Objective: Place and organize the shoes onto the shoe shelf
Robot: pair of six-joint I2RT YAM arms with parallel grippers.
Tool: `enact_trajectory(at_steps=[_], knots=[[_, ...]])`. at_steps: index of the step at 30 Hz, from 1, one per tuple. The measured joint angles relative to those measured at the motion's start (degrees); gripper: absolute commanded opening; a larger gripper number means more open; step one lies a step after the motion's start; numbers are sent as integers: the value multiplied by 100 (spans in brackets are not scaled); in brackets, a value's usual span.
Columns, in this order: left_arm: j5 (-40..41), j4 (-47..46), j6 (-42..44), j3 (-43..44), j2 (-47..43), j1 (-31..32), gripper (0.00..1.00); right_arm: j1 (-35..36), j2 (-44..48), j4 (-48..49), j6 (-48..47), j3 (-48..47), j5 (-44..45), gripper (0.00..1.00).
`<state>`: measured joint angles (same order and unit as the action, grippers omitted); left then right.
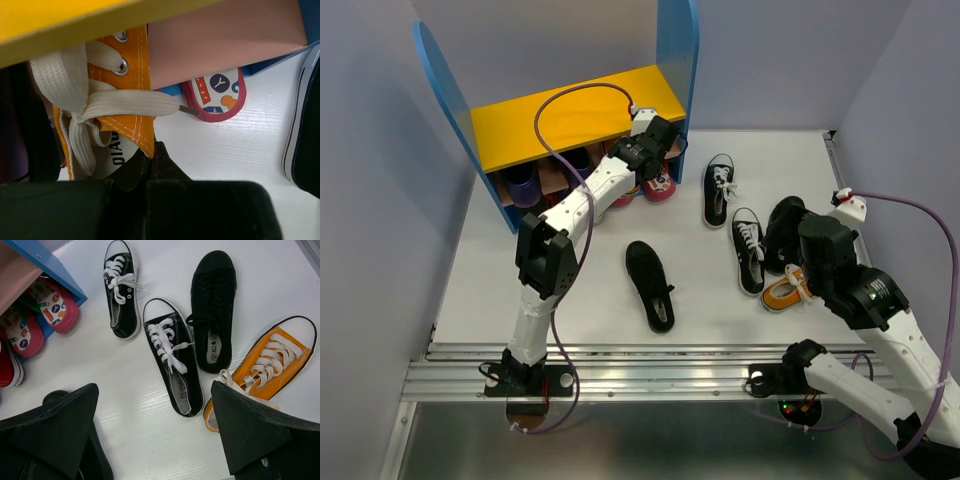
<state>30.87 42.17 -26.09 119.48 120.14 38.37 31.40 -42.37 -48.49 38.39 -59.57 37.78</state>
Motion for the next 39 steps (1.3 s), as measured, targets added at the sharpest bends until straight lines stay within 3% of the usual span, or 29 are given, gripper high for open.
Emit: enact_trajectory(at_steps=[24,29,31,33,35,39], knots=[[-131,-286,361,599,492,-323,0,0,413,-345,332,15,94,100],[-348,-313,396,737,577,-393,37,0,446,-389,369,15,111,100],[-367,-378,424,750,577,-385,45,0,446,-398,387,15,114,100],[-389,-461,417,763,577,-389,48,0,448,-402,391,17,120,100],[-393,-496,420,763,575,-369,58,0,448,-402,393,17,120,100],[-411,-601,417,660,529,-345,59,0,439,-396,380,66,118,100]])
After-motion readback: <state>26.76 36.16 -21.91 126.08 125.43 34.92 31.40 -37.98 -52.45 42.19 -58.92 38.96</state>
